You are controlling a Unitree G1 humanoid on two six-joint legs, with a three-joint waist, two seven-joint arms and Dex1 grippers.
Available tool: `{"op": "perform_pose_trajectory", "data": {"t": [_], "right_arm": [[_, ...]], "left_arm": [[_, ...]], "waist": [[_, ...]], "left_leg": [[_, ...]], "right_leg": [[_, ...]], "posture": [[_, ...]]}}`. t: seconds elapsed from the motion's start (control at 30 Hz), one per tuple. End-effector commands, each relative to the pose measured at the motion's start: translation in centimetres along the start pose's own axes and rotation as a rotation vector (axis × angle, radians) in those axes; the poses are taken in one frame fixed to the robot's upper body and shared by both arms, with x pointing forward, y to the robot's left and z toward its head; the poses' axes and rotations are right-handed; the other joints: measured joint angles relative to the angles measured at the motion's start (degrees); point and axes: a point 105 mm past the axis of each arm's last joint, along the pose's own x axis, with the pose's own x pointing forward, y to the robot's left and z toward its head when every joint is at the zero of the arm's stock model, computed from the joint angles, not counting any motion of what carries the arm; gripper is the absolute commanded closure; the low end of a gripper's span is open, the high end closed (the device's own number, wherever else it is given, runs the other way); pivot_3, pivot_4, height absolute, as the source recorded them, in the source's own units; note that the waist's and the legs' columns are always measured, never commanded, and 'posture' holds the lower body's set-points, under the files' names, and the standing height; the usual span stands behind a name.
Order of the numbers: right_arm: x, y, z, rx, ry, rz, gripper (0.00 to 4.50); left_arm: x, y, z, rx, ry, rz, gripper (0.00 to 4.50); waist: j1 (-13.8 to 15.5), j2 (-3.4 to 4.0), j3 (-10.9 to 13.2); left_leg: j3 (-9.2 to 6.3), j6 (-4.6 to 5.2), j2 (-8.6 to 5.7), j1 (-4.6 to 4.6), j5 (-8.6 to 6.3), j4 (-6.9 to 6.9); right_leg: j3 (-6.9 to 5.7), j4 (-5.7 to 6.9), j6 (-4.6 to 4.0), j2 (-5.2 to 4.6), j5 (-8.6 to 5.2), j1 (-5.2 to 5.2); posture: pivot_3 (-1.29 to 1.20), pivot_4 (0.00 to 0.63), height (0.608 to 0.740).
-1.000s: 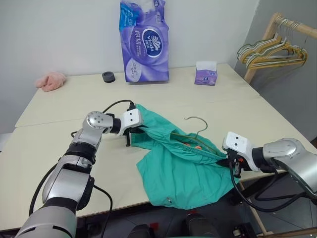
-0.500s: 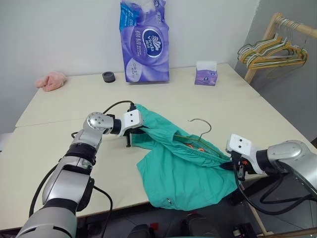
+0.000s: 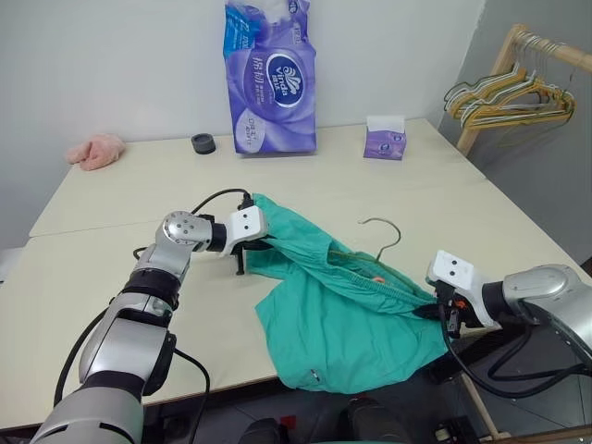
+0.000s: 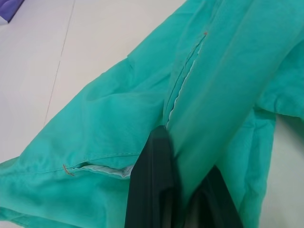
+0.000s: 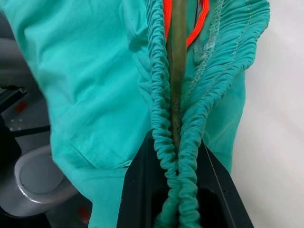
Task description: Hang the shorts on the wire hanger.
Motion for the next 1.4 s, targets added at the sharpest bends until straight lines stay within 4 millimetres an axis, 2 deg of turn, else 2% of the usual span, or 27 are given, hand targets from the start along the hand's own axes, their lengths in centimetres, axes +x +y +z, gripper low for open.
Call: {"op": "perform_pose_trajectory", "data": {"t": [0.03, 0.27, 0.47, 0.5, 0.53, 0.67, 0.8, 0.83, 0.93, 1.0, 1.17, 1.27, 1.4], "right_arm": [[-0.8, -0.5, 0.0, -0.008, 0.007, -0.025, 4.49], [-0.7, -1.3, 2.3, -0.016, -0.093, -0.068, 4.49], [-1.3, -1.3, 3.0, -0.017, -0.114, -0.07, 4.49], [-1.3, -1.2, 3.1, -0.018, -0.116, -0.07, 4.49], [-1.4, -1.2, 3.2, -0.017, -0.121, -0.071, 4.49], [-1.5, -1.1, 3.5, -0.017, -0.13, -0.073, 4.49], [-1.7, -1.0, 3.8, -0.014, -0.147, -0.085, 4.49], [-1.7, -1.0, 3.8, -0.012, -0.152, -0.088, 4.49], [-2.0, -1.2, 3.9, 0.006, -0.168, -0.107, 4.49], [-2.1, -1.2, 3.9, 0.019, -0.175, -0.117, 4.49], [-3.9, -2.7, 3.6, 0.169, -0.238, -0.216, 4.49], [-5.1, -3.4, 2.6, 0.303, -0.265, -0.276, 4.49], [-6.2, -3.1, -0.1, 0.565, -0.28, -0.339, 4.49]], "left_arm": [[-1.0, 1.1, 0.1, 0.006, -0.007, 0.064, 4.5], [-0.8, 0.9, 0.2, 0.009, -0.027, 0.069, 4.5], [-0.4, 0.4, 0.4, -0.051, -0.079, 0.066, 4.5], [-0.4, 0.2, 0.4, -0.062, -0.089, 0.06, 4.11], [-0.3, 0.0, 0.4, -0.06, -0.092, 0.052, 3.95], [-0.2, -0.1, 0.5, -0.039, -0.099, 0.079, 2.82], [-0.2, 1.4, 1.5, -0.055, -0.157, 0.204, 1.63], [-0.4, 2.1, 2.0, -0.081, -0.189, 0.243, 1.38], [-1.4, 4.2, 3.4, -0.184, -0.284, 0.368, 1.38], [-1.8, 4.7, 3.8, -0.232, -0.311, 0.395, 1.38], [-3.1, 5.6, 7.9, -0.364, -0.45, 0.41, 1.38], [-2.2, 4.1, 10.7, -0.355, -0.47, 0.319, 1.38], [0.4, 0.0, 15.2, -0.259, -0.498, 0.119, 1.38]], "waist": [[0.0, 0.0, 0.0], [-0.01, 0.0, 0.0], [0.0, 0.0, 0.0], [0.0, 0.0, 0.0], [-0.01, 0.0, 0.0], [0.05, 0.0, 0.0], [0.05, 0.0, 0.0], [0.04, 0.0, 0.0], [0.03, -0.01, 0.0], [0.01, -0.01, 0.0], [0.05, -0.02, 0.02], [0.16, -0.03, 0.04], [0.14, 0.06, 0.1]], "left_leg": [[0.0, 0.0, 0.0, 0.0, 0.0, 0.0], [0.0, 0.0, 0.0, 0.0, 0.0, 0.0], [0.0, 0.0, 0.0, 0.0, 0.0, 0.0], [0.0, 0.0, 0.0, 0.0, 0.0, 0.0], [0.0, 0.0, 0.0, 0.0, 0.0, 0.0], [0.0, 0.0, 0.0, 0.0, 0.0, 0.0], [-0.01, 0.0, 0.0, 0.0, 0.0, 0.0], [-0.01, 0.0, 0.0, 0.0, 0.0, 0.0], [-0.01, 0.0, 0.0, -0.01, 0.0, 0.0], [-0.01, 0.0, 0.0, -0.01, 0.0, 0.0], [-0.01, -0.01, 0.0, -0.01, -0.01, 0.0], [-0.03, -0.01, 0.0, -0.02, -0.01, 0.01], [-0.06, -0.01, 0.0, 0.01, -0.01, 0.0]], "right_leg": [[0.0, 0.0, 0.0, 0.0, 0.0, 0.0], [-0.01, 0.01, 0.0, 0.0, 0.0, 0.0], [0.0, 0.01, 0.0, 0.0, 0.0, 0.0], [0.01, 0.02, 0.0, 0.0, 0.0, 0.0], [0.0, 0.02, 0.0, 0.0, 0.0, 0.0], [0.01, 0.02, 0.0, 0.0, 0.0, 0.0], [0.01, 0.02, 0.0, -0.02, 0.0, 0.0], [0.01, 0.01, 0.0, -0.02, 0.0, 0.0], [0.01, 0.02, 0.0, -0.02, 0.0, -0.01], [0.01, 0.04, 0.0, -0.02, 0.0, -0.01], [0.01, 0.03, 0.0, -0.02, 0.0, 0.0], [0.01, 0.02, 0.0, -0.02, 0.0, 0.03], [0.01, 0.0, 0.0, -0.02, 0.0, 0.09]], "posture": [[-0.21, 0.032, 0.74], [-0.21, 0.034, 0.74], [-0.21, 0.036, 0.74], [-0.21, 0.036, 0.74], [-0.21, 0.037, 0.74], [-0.21, 0.038, 0.74], [-0.21, 0.04, 0.74], [-0.22, 0.04, 0.74], [-0.22, 0.043, 0.74], [-0.22, 0.044, 0.74], [-0.23, 0.06, 0.74], [-0.25, 0.077, 0.74], [-0.29, 0.104, 0.74]]}}
